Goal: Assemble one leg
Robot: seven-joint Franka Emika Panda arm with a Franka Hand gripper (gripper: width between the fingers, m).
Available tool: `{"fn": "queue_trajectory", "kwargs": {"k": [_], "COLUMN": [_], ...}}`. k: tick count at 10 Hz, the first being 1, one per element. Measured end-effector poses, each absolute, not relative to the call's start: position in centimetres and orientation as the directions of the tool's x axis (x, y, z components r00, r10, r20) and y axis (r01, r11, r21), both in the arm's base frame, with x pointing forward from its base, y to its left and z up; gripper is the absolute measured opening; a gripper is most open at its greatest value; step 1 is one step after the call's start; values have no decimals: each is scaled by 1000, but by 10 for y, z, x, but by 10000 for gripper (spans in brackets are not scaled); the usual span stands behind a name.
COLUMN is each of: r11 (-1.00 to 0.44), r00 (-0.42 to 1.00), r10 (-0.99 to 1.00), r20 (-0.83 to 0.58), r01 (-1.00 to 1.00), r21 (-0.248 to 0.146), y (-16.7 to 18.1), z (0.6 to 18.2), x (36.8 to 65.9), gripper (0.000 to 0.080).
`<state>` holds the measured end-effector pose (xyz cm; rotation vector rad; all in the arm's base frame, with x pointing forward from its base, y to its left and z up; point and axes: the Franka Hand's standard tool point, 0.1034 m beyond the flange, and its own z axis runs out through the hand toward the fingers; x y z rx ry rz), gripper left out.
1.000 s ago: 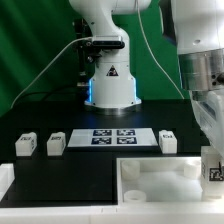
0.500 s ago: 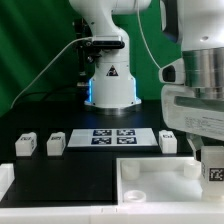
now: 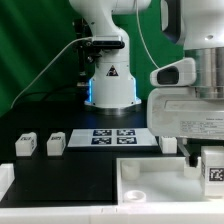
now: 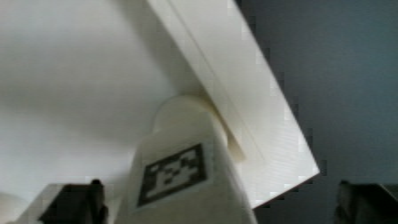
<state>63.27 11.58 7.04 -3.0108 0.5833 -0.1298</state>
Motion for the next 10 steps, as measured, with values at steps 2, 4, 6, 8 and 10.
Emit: {"fn": "queue_trajectory", "kwargs": {"k": [2,4,6,8,10], "r11": [-987,-978,-961,-878,-762], "r00": [984,976,959,879,764], "r10": [-156,-202,-273,-474,-644], "r20": [91,88,81,58,31], "r01": [-151,-196,-267,-467,-638], "r21": [-59,-66,-77,-101,-115], "y": [105,106,107,109,110], "z": [70,70,70,70,69], "x": [635,634,634,634,633], "gripper": [649,626,427,293,294]}}
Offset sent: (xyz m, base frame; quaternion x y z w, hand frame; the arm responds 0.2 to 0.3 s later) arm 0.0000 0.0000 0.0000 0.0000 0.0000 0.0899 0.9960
